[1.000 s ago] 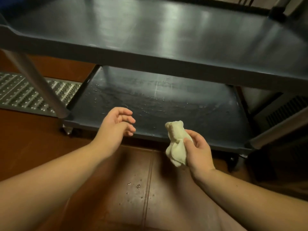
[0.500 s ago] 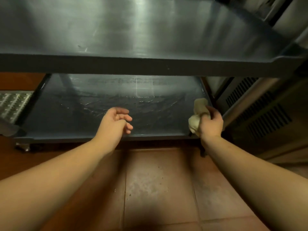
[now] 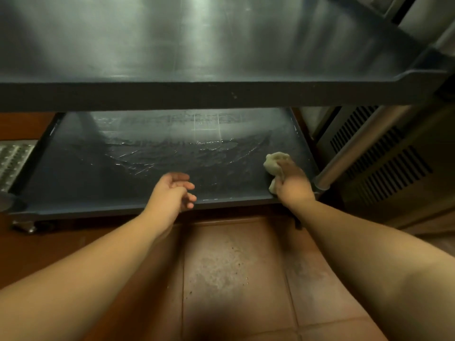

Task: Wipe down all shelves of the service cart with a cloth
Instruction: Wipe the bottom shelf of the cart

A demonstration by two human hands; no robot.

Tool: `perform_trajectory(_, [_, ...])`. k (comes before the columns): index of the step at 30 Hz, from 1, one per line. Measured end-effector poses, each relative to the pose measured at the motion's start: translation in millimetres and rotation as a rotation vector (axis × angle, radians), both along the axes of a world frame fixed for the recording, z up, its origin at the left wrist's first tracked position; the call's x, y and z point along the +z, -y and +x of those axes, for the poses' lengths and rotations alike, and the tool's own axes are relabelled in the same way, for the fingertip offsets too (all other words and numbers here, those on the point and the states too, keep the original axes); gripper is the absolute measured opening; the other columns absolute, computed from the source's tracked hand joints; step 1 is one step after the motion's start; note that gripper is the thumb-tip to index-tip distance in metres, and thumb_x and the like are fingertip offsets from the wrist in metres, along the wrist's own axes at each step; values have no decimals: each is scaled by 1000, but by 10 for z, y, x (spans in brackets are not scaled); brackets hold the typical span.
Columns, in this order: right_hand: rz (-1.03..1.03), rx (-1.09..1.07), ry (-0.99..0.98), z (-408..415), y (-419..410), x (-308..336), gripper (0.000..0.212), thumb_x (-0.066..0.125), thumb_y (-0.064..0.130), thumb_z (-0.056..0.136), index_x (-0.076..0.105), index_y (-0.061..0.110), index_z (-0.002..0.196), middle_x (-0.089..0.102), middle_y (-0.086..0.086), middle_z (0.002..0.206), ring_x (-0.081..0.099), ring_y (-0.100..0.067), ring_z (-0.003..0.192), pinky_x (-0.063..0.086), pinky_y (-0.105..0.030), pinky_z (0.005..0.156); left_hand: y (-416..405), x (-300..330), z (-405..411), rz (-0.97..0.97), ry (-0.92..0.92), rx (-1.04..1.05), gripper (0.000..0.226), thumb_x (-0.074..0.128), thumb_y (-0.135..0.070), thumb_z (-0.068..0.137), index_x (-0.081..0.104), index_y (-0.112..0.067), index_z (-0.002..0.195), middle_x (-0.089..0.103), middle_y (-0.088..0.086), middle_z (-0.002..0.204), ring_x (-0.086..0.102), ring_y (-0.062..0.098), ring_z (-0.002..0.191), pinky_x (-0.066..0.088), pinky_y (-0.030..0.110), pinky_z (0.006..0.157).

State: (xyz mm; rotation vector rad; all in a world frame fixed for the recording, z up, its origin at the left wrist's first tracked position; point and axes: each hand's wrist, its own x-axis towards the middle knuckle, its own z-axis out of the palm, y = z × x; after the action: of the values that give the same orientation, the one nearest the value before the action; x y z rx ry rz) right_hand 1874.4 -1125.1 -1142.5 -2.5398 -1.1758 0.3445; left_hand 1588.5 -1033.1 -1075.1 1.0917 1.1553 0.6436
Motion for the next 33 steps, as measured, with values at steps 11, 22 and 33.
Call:
perform_trajectory(11, [-148,70,74,141,261,-98,63,57,18,88,36,43,142,30,-1,155,50,-31,118,48,-47,100,-69,-303,-105,11,-61,-136,36,35,13,86,54,-14,100,59,7,91,58,15,62,48,28,56])
perform_trajectory(22, [-77,-60,178,-133,131,-224,64,56,25,83,38,37,142,38,-5,148,51,-35,118,51,-51,97,-325,-359,-582,-21,-119,-85,31,39,7,90,55,-16,103,60,8,96,61,16,69,52,30,61])
perform_trajectory(33, [-37,-120,195,-180,-56,-315,61,53,9,86,45,28,143,48,-11,144,52,-38,124,45,-47,105,-492,-423,-981,-118,-79,-8,32,40,3,93,55,-13,116,63,8,104,67,22,88,58,34,76])
